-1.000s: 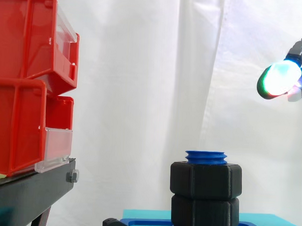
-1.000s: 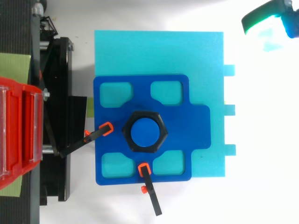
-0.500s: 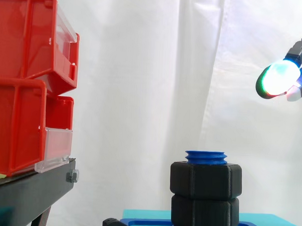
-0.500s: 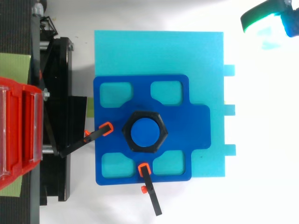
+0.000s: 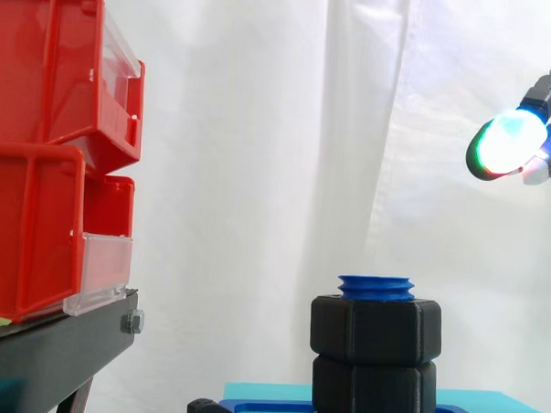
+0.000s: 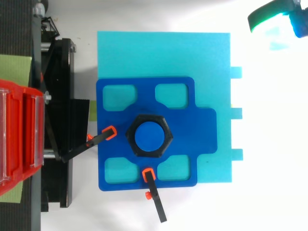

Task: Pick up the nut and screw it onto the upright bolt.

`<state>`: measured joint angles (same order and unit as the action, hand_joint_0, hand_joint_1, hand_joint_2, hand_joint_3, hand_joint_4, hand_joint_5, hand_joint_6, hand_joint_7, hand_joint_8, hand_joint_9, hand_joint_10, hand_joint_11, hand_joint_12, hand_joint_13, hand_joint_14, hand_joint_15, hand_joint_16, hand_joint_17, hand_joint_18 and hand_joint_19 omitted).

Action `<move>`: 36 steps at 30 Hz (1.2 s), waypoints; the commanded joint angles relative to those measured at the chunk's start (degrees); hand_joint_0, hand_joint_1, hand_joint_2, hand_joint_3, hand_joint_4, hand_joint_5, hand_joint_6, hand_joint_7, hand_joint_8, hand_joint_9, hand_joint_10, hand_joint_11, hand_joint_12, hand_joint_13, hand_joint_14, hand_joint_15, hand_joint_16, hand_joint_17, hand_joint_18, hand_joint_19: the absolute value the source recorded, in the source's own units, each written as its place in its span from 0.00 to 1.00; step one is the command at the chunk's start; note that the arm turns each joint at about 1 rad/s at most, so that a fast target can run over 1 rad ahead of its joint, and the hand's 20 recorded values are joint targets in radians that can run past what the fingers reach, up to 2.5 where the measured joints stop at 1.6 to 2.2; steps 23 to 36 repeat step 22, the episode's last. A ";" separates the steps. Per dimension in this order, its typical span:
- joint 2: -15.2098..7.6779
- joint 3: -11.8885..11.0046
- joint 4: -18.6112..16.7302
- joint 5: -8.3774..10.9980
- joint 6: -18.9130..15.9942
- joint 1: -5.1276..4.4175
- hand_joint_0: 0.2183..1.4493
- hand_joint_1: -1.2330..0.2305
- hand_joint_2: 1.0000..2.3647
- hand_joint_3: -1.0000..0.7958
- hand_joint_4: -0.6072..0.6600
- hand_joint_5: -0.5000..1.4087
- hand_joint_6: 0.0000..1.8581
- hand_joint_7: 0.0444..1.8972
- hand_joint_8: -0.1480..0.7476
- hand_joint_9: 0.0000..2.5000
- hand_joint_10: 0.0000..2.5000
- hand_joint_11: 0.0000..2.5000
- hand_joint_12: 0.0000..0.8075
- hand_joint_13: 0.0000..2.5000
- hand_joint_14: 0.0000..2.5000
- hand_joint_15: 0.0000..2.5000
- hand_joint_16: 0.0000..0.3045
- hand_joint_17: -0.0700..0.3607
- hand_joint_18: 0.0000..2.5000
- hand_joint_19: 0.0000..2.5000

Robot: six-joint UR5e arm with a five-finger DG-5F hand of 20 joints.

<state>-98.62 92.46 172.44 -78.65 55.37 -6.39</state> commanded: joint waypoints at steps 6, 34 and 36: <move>0.00 0.00 0.00 -0.02 0.00 -0.02 0.23 0.59 0.00 0.28 0.61 0.16 0.27 0.29 0.42 0.11 0.00 0.00 0.45 0.03 0.00 0.00 0.15 0.40 0.00 0.00; 0.00 0.00 0.00 -0.02 0.00 -0.02 0.24 0.53 0.00 0.28 0.63 0.16 0.27 0.29 0.42 0.14 0.00 0.00 0.44 0.05 0.00 0.00 0.15 0.39 0.00 0.00; 0.00 0.00 0.00 -0.02 0.00 -0.02 0.24 0.53 0.00 0.28 0.63 0.16 0.27 0.29 0.42 0.14 0.00 0.00 0.44 0.05 0.00 0.00 0.15 0.39 0.00 0.00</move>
